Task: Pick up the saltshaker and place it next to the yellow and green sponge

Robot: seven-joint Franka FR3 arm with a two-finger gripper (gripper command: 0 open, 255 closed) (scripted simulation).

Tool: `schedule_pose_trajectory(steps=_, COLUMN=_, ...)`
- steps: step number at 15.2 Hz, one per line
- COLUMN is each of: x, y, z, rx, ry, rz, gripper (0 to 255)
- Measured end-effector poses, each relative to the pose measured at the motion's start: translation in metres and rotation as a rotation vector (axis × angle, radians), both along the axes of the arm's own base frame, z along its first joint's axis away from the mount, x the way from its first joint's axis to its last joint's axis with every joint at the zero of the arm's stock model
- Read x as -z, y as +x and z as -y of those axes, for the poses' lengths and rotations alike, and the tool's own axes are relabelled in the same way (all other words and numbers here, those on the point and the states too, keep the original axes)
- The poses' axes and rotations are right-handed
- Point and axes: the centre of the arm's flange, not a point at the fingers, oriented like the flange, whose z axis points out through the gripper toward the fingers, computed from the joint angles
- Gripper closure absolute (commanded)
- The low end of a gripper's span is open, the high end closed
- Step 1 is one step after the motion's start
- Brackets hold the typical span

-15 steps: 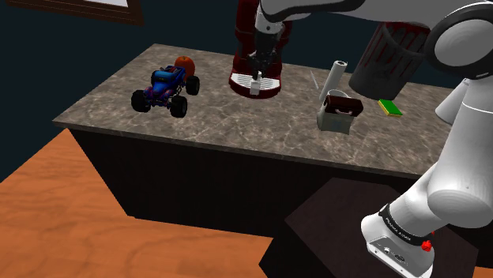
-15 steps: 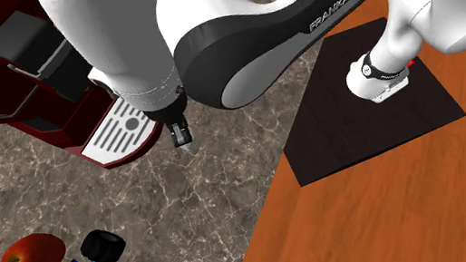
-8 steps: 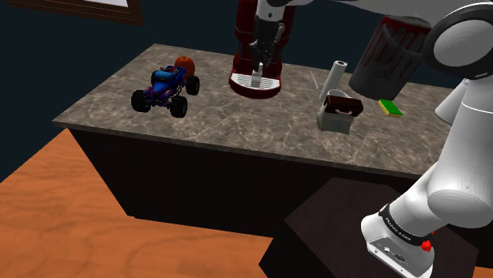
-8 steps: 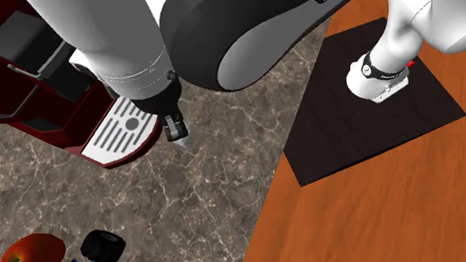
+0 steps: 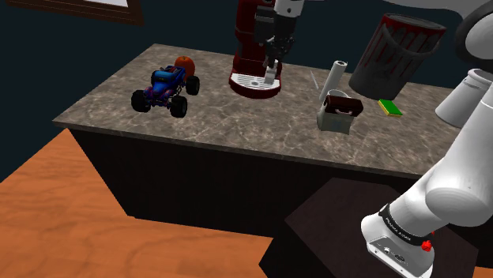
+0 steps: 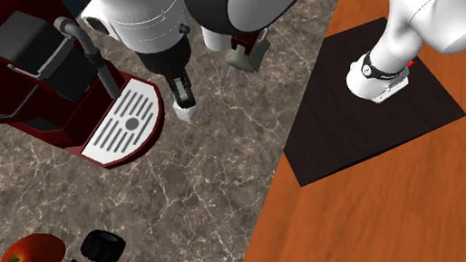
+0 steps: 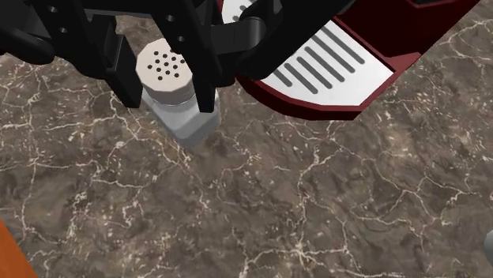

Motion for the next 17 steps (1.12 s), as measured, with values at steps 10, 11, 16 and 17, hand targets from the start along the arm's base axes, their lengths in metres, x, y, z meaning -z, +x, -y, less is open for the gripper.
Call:
schedule_pose_trajectory(steps=10, x=-0.001, y=-0.081, z=0.101, rx=0.001, ry=0.000, rz=0.000, gripper=255)
schedule_pose_trajectory(steps=11, x=0.001, y=-0.087, z=0.110, rx=0.001, ry=0.000, rz=0.000, gripper=255)
schedule_pose_trajectory(steps=16, x=0.000, y=-0.132, z=0.158, rx=0.001, ry=0.000, rz=0.001, gripper=255)
schedule_pose_trajectory(steps=17, x=0.002, y=-0.143, z=0.170, rx=0.001, ry=0.000, rz=0.000, gripper=255)
